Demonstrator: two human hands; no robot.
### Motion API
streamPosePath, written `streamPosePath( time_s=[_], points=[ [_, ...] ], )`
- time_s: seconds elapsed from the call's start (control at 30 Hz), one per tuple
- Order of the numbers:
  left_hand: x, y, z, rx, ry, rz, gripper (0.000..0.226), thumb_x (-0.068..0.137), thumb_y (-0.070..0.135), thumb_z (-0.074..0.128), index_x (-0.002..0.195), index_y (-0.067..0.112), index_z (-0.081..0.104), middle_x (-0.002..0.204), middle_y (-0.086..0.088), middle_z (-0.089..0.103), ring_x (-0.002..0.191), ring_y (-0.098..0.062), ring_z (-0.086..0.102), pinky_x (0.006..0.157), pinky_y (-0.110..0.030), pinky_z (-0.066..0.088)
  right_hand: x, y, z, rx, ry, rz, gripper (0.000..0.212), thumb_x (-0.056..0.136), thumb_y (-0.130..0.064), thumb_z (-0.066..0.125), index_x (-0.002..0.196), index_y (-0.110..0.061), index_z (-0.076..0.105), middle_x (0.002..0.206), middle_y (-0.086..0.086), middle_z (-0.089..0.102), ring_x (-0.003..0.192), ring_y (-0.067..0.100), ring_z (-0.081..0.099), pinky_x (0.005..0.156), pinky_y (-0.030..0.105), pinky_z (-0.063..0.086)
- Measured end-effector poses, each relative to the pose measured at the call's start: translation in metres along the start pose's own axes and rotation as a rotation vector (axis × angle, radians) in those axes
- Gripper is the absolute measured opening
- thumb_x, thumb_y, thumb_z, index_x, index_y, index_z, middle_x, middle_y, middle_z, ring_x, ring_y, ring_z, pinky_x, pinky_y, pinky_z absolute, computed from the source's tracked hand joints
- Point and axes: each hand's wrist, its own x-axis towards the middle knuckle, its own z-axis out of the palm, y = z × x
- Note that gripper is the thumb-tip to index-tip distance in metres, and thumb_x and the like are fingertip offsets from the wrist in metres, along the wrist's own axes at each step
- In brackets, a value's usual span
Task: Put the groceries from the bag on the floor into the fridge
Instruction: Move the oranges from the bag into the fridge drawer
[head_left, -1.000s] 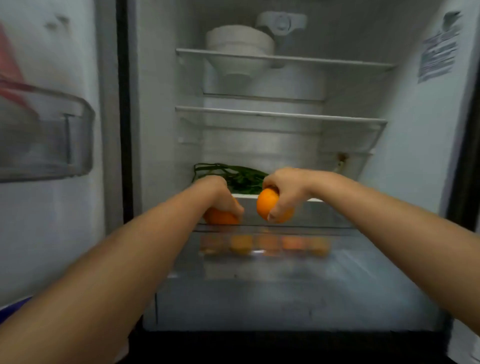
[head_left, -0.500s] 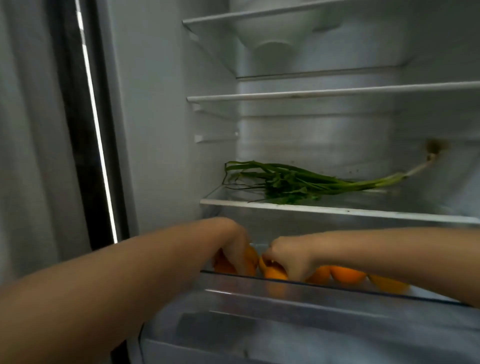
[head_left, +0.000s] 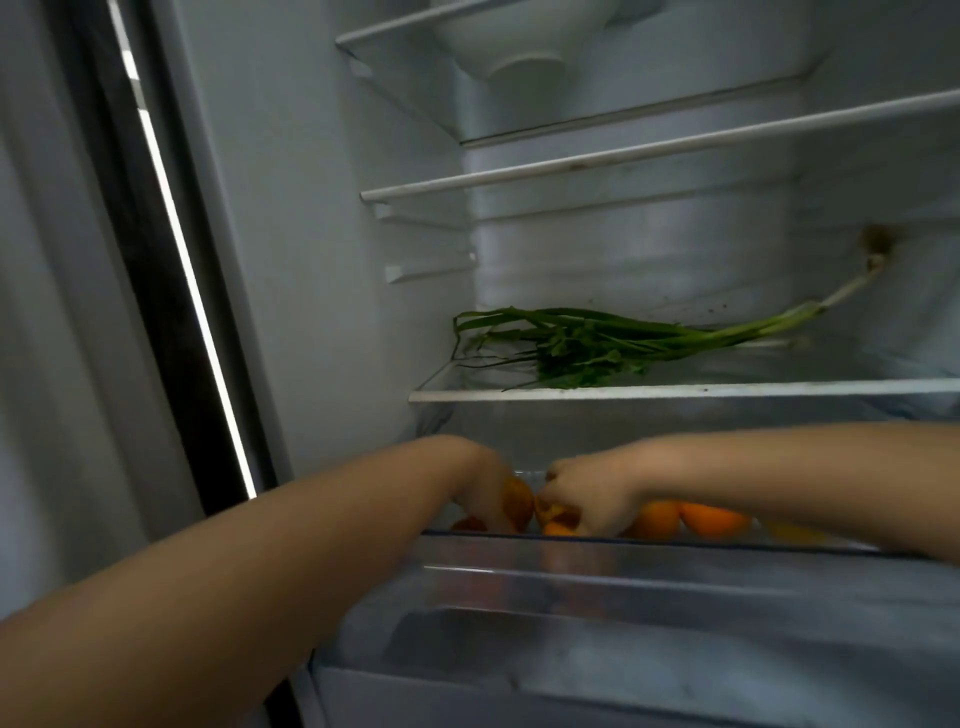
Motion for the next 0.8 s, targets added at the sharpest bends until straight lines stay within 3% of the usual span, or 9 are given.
streamPosePath(
  time_s=[0.03, 0.1, 0.17, 0.23, 0.3, 0.47, 0.6, 0.7, 0.8],
  points=[
    [-0.002, -0.003, -0.002, -0.058, 0.094, -0.044, 0.052, 0.096, 0.034, 0.047, 0.137, 0.003, 0.043, 0.139, -0.016, 0.049, 0.112, -0.027, 0.052, 0.091, -0.034, 0.04, -0.003, 0.01, 0.0, 0.031, -0.034, -0.056, 0.037, 0.089, -0.022, 0.056, 0.125, -0.015, 0.054, 0.128, 0.01, 0.058, 0.116, 0.029, 0.056, 0.096, 0.039, 0.046],
    [-0.015, -0.008, -0.012, -0.094, 0.226, -0.082, 0.051, 0.096, 0.035, 0.047, 0.137, 0.005, 0.046, 0.14, -0.014, 0.049, 0.124, -0.028, 0.05, 0.103, -0.034, 0.039, -0.018, 0.001, -0.024, 0.075, -0.109, 0.096, 0.037, 0.091, -0.028, 0.054, 0.125, -0.012, 0.054, 0.128, 0.009, 0.058, 0.116, 0.027, 0.056, 0.098, 0.038, 0.046],
    [-0.032, -0.008, -0.019, -0.18, 0.412, 0.016, 0.038, 0.095, 0.027, 0.048, 0.125, 0.005, 0.057, 0.123, -0.014, 0.062, 0.107, -0.024, 0.059, 0.094, -0.03, 0.045, -0.037, -0.002, -0.041, 0.068, -0.131, 0.177, 0.036, 0.093, -0.035, 0.048, 0.117, -0.009, 0.057, 0.115, 0.008, 0.061, 0.105, 0.024, 0.057, 0.092, 0.035, 0.046],
    [-0.054, -0.002, -0.022, -0.291, 0.616, 0.117, 0.027, 0.095, 0.022, 0.049, 0.114, 0.008, 0.063, 0.098, -0.005, 0.065, 0.089, -0.018, 0.057, 0.077, -0.023, 0.042, -0.066, -0.005, -0.057, 0.072, -0.045, 0.206, 0.03, 0.094, -0.034, 0.045, 0.09, -0.012, 0.064, 0.088, 0.005, 0.064, 0.082, 0.019, 0.058, 0.079, 0.033, 0.044],
    [-0.075, 0.006, -0.021, -0.29, 0.849, 0.226, 0.027, 0.094, 0.023, 0.052, 0.115, 0.01, 0.062, 0.096, -0.001, 0.061, 0.093, -0.019, 0.058, 0.077, -0.025, 0.041, -0.094, -0.013, -0.06, 0.113, 0.071, 0.208, 0.033, 0.094, -0.031, 0.046, 0.066, -0.018, 0.056, 0.068, -0.002, 0.059, 0.066, 0.014, 0.054, 0.069, 0.028, 0.043],
    [-0.097, 0.033, 0.011, -0.16, 1.266, 0.495, 0.035, 0.088, 0.035, 0.048, 0.099, 0.009, 0.067, 0.087, -0.009, 0.068, 0.081, -0.028, 0.062, 0.069, -0.033, 0.047, -0.15, -0.035, -0.025, 0.166, 0.449, 0.211, 0.029, 0.088, -0.036, 0.055, 0.09, -0.009, 0.067, 0.083, 0.001, 0.059, 0.083, 0.021, 0.059, 0.079, 0.036, 0.049],
    [-0.106, 0.046, 0.033, 0.154, 1.373, 0.699, 0.035, 0.074, 0.038, 0.047, 0.068, 0.007, 0.062, 0.061, -0.008, 0.061, 0.051, -0.025, 0.06, 0.043, -0.019, 0.043, -0.168, -0.049, 0.018, 0.017, 0.87, 0.141, 0.047, 0.076, -0.048, 0.052, 0.082, -0.004, 0.068, 0.079, 0.008, 0.057, 0.079, 0.018, 0.05, 0.072, 0.028, 0.038],
    [-0.102, 0.044, 0.04, 0.305, 1.441, 0.728, 0.027, 0.074, 0.037, 0.047, 0.076, 0.01, 0.053, 0.062, -0.008, 0.061, 0.051, -0.024, 0.06, 0.039, -0.02, 0.041, -0.182, -0.04, 0.048, -0.242, 1.147, 0.2, 0.044, 0.078, -0.047, 0.058, 0.078, -0.003, 0.066, 0.076, 0.016, 0.06, 0.079, 0.02, 0.042, 0.069, 0.034, 0.038],
    [-0.096, 0.043, 0.04, 0.406, 1.508, 0.755, 0.021, 0.077, 0.033, 0.047, 0.078, 0.012, 0.042, 0.061, -0.006, 0.061, 0.051, -0.023, 0.06, 0.038, -0.021, 0.042, -0.183, -0.031, 0.066, -0.386, 1.272, 0.192, 0.045, 0.091, -0.047, 0.042, 0.085, -0.006, 0.06, 0.069, 0.017, 0.058, 0.074, 0.021, 0.039, 0.064, 0.033, 0.034]
  ],
)
